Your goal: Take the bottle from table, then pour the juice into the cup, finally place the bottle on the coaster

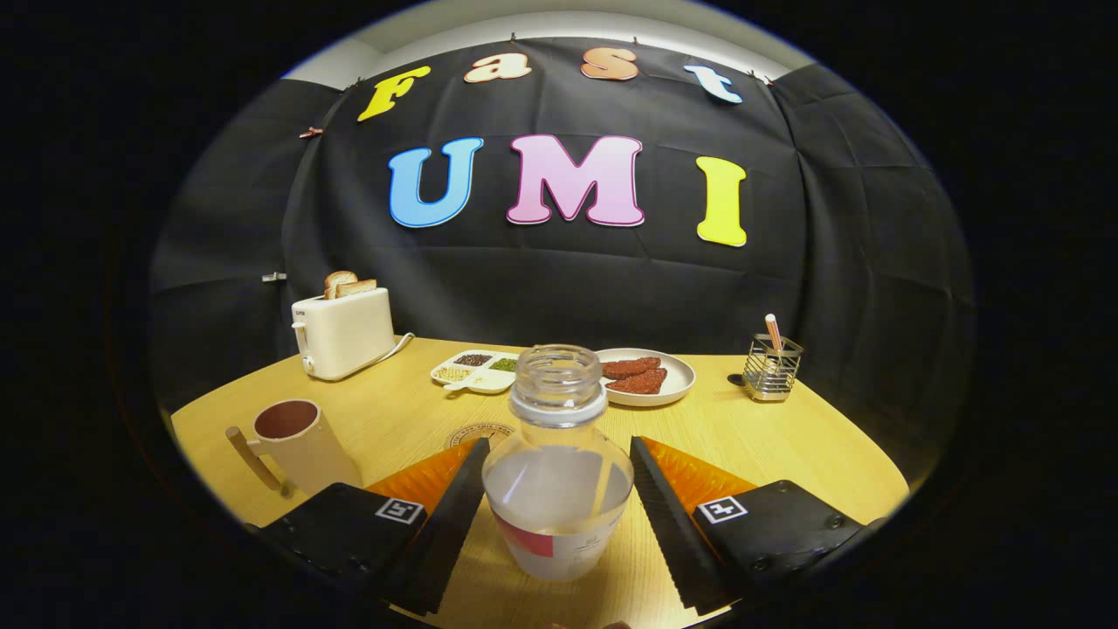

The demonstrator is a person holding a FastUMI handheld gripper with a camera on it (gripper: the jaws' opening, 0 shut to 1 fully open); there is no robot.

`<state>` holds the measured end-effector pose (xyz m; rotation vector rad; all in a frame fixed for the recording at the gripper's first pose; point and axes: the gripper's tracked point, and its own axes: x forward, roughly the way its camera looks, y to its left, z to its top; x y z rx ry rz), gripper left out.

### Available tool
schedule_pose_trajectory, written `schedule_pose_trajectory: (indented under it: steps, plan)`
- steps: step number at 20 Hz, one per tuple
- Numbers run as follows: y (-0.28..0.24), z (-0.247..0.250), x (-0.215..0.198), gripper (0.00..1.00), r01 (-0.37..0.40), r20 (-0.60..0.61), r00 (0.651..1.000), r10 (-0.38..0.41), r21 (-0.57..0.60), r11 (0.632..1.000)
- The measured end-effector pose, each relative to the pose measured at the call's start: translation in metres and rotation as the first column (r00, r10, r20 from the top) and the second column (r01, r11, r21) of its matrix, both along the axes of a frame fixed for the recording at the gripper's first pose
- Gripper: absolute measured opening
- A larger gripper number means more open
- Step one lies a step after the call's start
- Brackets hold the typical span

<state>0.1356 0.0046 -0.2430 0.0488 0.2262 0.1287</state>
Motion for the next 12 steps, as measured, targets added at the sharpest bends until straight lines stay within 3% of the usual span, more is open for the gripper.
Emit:
schedule_pose_trajectory:
  steps: [3,6,12]
  plan:
    - [0.0012,-0.0065,0.0003,0.97,-0.008,-0.015,1.000,0.007,-0.013,1.000]
    - [0.0023,-0.0014,-0.0011,0.89,-0.010,0.004,1.000,0.010,-0.020,1.000]
    - [0.0027,-0.0032,-0.0078,0.89,-0.010,0.014,1.000,0.011,-0.050,0.999]
